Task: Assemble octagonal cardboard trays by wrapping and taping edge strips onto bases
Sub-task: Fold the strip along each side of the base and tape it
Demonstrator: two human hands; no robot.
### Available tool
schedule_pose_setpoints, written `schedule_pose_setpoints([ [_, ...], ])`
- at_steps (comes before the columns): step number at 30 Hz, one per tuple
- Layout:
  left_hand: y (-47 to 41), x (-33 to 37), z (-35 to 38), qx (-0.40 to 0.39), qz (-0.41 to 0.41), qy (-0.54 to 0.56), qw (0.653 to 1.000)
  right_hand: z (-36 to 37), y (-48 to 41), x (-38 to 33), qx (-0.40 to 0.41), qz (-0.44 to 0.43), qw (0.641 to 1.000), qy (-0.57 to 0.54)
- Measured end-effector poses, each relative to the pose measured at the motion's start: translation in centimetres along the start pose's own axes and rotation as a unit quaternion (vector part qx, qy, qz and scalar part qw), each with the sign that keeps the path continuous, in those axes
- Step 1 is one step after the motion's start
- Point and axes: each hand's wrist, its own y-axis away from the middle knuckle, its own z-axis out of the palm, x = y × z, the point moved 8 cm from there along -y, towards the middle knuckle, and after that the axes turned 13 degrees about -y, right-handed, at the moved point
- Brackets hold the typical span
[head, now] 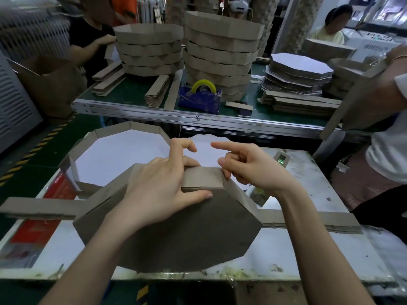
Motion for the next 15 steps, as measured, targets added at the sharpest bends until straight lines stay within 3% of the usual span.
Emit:
schedule_pose_setpoints([
  [5,0.21,0.44,-0.06,0.005,0.023,-0.027,0.999,-0.08,0.21,0.31,-0.002,0.004,1.000,0.007],
  [15,0.01,0.57,0.43,-0.063,0.024,-0.045,0.997,-0.24,0.23,0.94,-0.005,0.011,1.000,0.023],
])
